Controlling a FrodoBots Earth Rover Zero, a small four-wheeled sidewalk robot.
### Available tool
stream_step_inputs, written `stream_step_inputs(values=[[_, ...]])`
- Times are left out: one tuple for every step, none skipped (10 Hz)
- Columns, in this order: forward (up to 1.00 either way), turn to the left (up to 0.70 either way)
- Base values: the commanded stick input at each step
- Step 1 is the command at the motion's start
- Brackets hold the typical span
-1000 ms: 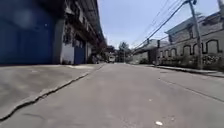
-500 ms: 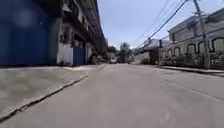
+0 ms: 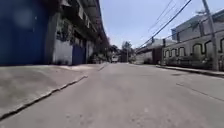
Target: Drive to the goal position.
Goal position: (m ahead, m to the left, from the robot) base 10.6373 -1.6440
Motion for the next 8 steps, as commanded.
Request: stream_step_inputs(values=[[1.00, 0.00], [1.00, 0.00], [1.00, 0.00], [1.00, 0.00], [1.00, 0.00], [1.00, 0.00], [1.00, 0.00], [1.00, 0.00]])
